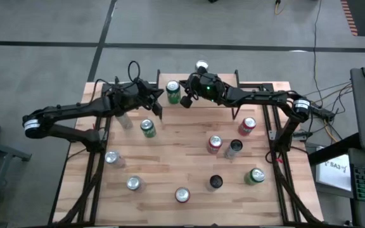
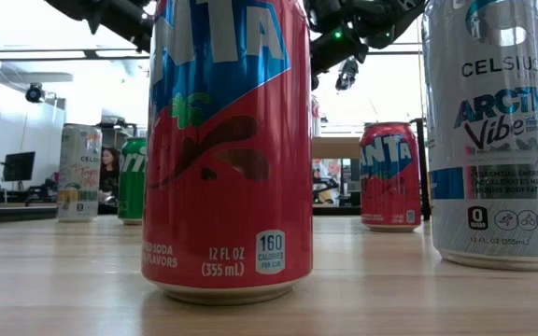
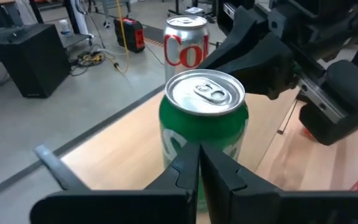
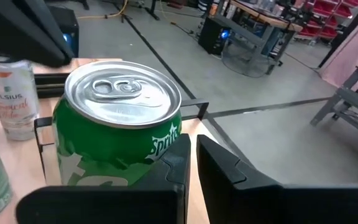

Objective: Place canned beverage on shelf
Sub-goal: Put the middle green soda can on the shelf

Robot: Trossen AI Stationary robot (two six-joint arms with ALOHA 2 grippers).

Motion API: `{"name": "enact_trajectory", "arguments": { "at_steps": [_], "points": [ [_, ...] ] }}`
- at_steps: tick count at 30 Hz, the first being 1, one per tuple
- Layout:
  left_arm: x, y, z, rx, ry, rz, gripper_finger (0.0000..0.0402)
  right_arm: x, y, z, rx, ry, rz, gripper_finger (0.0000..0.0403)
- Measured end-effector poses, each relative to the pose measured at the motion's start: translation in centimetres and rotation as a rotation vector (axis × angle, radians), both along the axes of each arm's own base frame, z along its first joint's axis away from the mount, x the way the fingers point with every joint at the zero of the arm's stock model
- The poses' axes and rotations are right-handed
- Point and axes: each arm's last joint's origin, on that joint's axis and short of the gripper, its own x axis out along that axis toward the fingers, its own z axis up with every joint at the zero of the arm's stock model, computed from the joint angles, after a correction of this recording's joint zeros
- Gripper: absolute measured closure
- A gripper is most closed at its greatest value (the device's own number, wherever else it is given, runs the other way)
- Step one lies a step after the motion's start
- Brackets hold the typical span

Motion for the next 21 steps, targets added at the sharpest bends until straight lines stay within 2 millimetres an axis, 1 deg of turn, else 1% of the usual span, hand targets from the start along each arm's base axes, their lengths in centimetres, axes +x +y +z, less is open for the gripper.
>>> {"name": "enact_trajectory", "arguments": {
  "at_steps": [7,11,16,21],
  "points": [
    [-1.6,-1.0,1.5,0.017,-0.044,0.007,0.0401,0.1,0.1,0.0,0.009,-0.004,0.041,0.0381],
    [-1.8,-1.8,2.0,0.035,-0.058,-0.029,0.0401,0.1,0.1,0.0,0.009,-0.004,0.037,0.0381],
    [-1.8,-2.7,2.2,0.040,-0.069,-0.067,0.0401,-0.2,0.2,0.5,0.003,-0.023,0.037,0.0381],
    [-1.8,-3.1,2.3,0.042,-0.078,-0.087,0.0401,-0.1,0.5,0.6,0.006,-0.023,0.064,0.0381]
  ]
}}
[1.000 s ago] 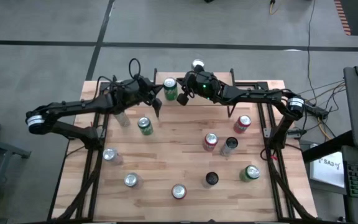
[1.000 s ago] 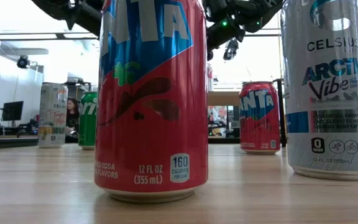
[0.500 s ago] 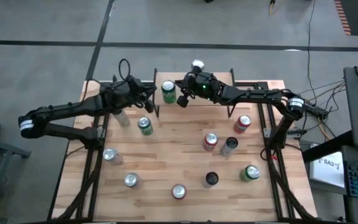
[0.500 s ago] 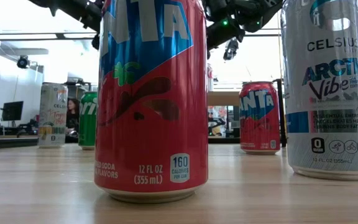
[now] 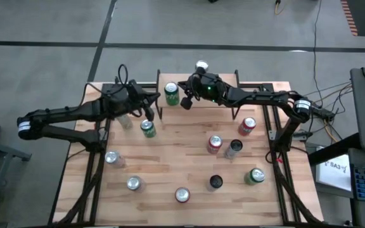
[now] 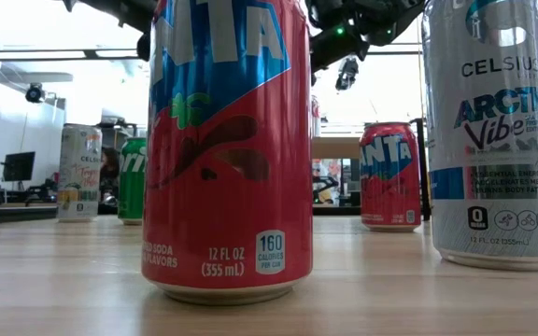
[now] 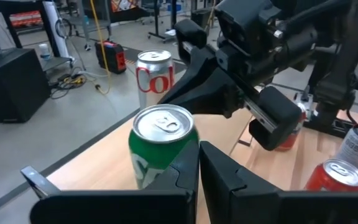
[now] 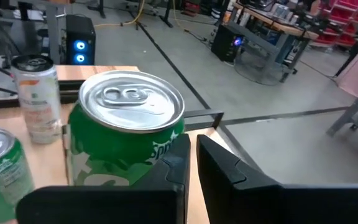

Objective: Place canned beverage on shelf
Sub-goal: Put the middle green soda can on the shelf

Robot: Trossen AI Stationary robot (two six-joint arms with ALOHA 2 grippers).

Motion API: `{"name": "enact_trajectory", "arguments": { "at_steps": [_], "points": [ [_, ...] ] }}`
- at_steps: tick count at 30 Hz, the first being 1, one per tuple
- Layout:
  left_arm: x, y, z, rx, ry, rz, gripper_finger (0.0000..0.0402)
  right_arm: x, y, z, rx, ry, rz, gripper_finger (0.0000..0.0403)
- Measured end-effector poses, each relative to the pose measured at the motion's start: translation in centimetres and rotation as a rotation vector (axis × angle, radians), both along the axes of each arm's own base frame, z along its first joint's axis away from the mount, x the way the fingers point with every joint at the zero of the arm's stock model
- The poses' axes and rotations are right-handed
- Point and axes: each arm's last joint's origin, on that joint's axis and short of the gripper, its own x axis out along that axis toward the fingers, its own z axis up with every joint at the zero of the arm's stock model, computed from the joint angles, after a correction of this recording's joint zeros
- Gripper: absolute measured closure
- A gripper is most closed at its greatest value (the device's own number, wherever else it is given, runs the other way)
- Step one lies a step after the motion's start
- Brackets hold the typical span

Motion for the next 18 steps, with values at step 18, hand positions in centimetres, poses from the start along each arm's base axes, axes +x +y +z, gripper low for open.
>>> {"name": "enact_trajectory", "arguments": {
  "at_steps": [18],
  "points": [
    [0.0,-0.4,-0.2,0.021,0.044,-0.025,0.0402,-1.3,1.6,0.5,0.071,0.109,-0.003,0.0381]
  ]
}}
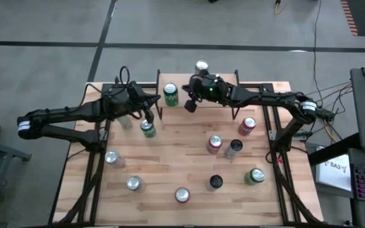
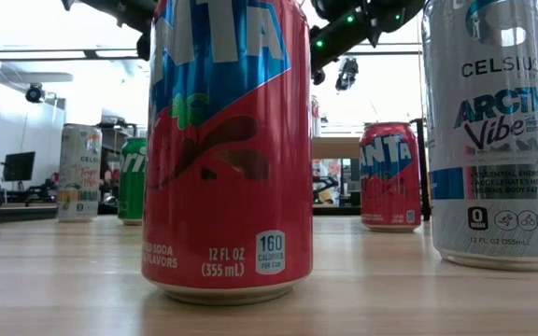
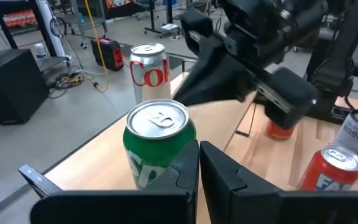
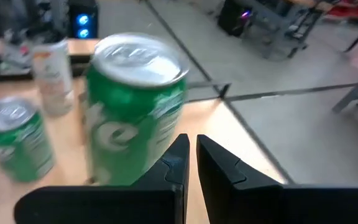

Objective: Place canned beverage on shelf
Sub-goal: Put the middle green soda can on the shelf

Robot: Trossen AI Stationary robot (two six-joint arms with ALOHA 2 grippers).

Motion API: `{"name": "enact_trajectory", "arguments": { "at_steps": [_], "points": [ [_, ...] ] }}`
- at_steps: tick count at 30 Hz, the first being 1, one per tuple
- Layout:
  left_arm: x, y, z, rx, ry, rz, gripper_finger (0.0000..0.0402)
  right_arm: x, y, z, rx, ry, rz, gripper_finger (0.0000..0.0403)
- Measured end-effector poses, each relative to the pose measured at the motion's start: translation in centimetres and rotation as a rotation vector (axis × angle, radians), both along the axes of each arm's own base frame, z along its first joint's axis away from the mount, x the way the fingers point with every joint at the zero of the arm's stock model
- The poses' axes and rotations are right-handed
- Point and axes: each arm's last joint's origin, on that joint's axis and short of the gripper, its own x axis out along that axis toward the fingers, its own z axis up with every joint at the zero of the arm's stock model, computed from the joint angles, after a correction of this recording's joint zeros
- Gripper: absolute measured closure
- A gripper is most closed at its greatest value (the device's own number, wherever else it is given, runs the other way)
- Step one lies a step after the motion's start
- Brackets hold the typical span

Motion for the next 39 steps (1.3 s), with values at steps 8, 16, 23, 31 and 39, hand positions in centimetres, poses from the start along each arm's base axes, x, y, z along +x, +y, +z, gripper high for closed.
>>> {"name": "enact_trajectory", "arguments": {
  "at_steps": [8,16,23,31,39],
  "points": [
    [-0.3,-0.1,0.3,0.041,0.007,-0.009,0.0402,0.9,2.4,-1.0,0.030,0.044,0.062,0.0381],
    [-0.3,-0.1,0.2,0.042,0.012,-0.010,0.0402,1.7,2.4,-0.9,0.001,-0.023,0.050,0.0381],
    [-0.2,0.0,0.2,0.043,0.007,-0.010,0.0402,2.2,1.6,-1.5,-0.024,-0.041,0.032,0.0381],
    [-0.1,0.0,0.2,0.040,0.008,-0.010,0.0402,2.1,1.1,-1.2,-0.047,-0.061,0.024,0.0381],
    [-0.2,0.0,0.1,0.032,0.011,-0.008,0.0402,2.9,0.6,-2.2,-0.087,-0.067,0.028,0.0381]
  ]
}}
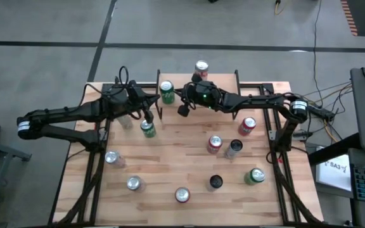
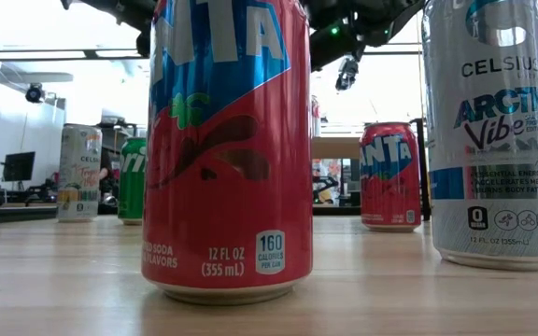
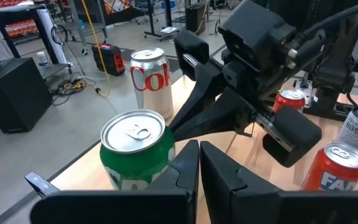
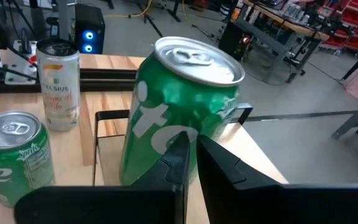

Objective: Place canned beverage on shelf
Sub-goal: Put the middle green soda can on the shelf

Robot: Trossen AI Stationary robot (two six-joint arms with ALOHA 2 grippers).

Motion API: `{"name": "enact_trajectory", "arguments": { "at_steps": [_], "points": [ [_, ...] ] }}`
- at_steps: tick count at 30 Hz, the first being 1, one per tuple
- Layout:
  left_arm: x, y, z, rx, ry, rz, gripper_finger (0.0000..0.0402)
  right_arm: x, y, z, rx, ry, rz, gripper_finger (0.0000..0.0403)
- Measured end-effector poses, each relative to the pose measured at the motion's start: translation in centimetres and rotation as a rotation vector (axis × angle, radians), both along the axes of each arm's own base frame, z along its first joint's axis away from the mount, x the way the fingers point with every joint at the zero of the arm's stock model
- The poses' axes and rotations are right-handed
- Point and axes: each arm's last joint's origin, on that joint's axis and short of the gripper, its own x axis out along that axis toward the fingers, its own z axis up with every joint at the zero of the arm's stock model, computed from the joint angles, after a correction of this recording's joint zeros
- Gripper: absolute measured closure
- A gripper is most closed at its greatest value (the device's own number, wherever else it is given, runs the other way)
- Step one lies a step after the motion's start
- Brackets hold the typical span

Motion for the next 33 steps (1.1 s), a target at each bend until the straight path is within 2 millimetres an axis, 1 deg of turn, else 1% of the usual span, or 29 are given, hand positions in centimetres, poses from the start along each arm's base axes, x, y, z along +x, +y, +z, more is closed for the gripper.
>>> {"name": "enact_trajectory", "arguments": {
  "at_steps": [4,9,11,14,16,21,26,33],
  "points": [
    [-0.3,0.1,-0.2,0.022,0.039,0.055,0.0402,0.0,0.0,0.0,0.000,-0.004,0.001,0.0381],
    [-1.0,0.7,-0.6,0.124,0.154,0.300,0.0402,-0.1,0.0,0.1,0.003,0.002,0.000,0.0381],
    [-1.2,1.1,-0.6,0.173,0.187,0.366,0.0402,-0.1,0.0,0.2,0.002,-0.001,0.000,0.0381],
    [-0.9,1.9,-0.6,0.198,0.200,0.338,0.0402,-0.1,0.0,0.2,0.003,-0.001,0.000,0.0381],
    [-0.6,2.5,-0.7,0.191,0.190,0.306,0.0402,-0.1,0.1,0.2,0.003,-0.001,0.000,0.0381],
    [-0.1,4.0,-1.4,0.158,0.201,0.290,0.0402,-0.1,0.1,0.2,0.003,0.000,0.000,0.0381],
    [0.7,4.3,-2.2,0.117,0.197,0.255,0.0402,-0.1,0.1,0.2,0.003,0.000,0.000,0.0381],
    [1.7,4.7,-3.3,0.063,0.204,0.266,0.0402,-0.1,0.0,0.1,0.003,0.001,0.001,0.0381]
  ]
}}
